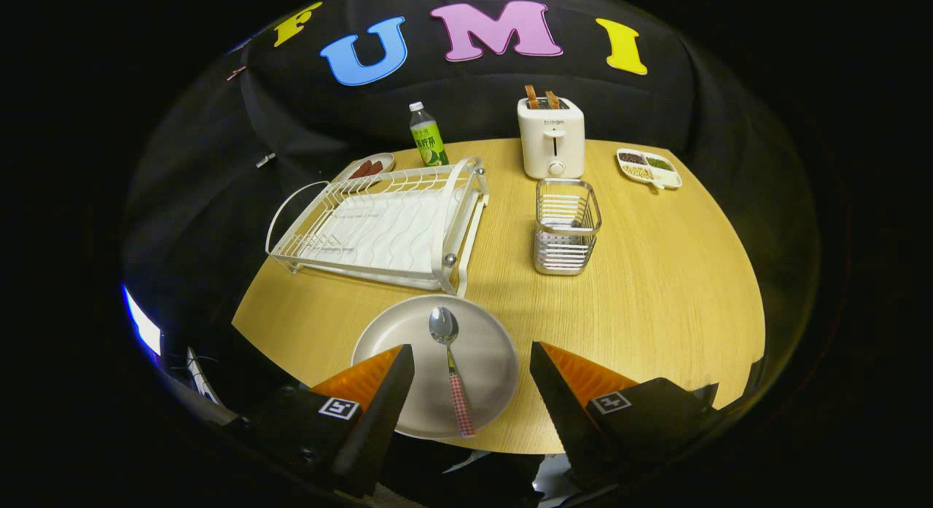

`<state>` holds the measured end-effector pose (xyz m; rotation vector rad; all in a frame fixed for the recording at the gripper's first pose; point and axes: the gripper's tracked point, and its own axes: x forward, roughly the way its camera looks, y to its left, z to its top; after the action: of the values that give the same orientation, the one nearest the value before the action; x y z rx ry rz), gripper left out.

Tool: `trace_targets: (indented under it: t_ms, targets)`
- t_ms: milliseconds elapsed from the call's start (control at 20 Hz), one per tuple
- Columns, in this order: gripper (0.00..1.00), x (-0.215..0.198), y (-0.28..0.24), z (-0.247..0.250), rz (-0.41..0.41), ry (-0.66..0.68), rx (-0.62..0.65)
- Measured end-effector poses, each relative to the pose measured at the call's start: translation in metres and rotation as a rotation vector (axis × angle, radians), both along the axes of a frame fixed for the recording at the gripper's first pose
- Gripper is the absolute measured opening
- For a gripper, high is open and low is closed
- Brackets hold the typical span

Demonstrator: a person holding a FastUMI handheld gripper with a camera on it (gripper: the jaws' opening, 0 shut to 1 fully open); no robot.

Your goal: Take the plate from the dish rack, then take the spoon from the basket and place it into the plate.

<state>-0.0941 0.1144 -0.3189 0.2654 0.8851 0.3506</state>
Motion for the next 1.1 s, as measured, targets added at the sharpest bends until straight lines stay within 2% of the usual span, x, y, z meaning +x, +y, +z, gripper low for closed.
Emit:
trace_targets:
  t_ms: [650,1100]
  targets:
    - [0.99,0.061,-0.076,0.159,-0.085,-0.360,-0.116]
    - [0.98,0.057,-0.120,0.274,-0.138,-0.583,-0.180]
